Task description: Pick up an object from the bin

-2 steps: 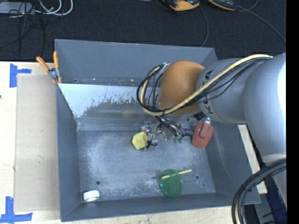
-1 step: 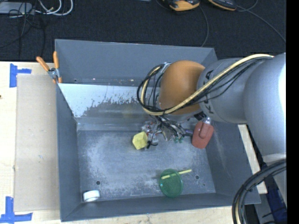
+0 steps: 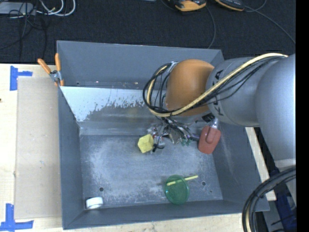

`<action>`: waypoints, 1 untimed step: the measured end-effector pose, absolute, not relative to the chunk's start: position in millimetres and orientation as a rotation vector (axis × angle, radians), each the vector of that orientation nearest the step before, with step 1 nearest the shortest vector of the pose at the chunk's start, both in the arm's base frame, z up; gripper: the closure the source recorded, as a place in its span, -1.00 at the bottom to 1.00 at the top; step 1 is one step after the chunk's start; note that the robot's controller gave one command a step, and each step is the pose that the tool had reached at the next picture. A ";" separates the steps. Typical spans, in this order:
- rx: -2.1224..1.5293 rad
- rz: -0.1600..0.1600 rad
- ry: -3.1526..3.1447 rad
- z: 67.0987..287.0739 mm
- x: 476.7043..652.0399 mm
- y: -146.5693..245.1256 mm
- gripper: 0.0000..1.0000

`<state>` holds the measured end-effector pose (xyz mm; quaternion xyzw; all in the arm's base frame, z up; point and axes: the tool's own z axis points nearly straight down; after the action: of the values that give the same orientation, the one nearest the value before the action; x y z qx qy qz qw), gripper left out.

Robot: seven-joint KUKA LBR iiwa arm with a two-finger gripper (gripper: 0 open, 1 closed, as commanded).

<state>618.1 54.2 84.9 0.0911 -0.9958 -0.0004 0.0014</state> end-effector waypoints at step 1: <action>0.284 -0.001 -3.122 99.4 617.0 54.2 1.00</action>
Offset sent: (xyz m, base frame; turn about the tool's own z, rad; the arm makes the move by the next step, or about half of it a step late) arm 0.0002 -0.0001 0.0162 0.0000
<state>617.0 54.2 99.4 0.0907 -0.9959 -0.0004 0.0033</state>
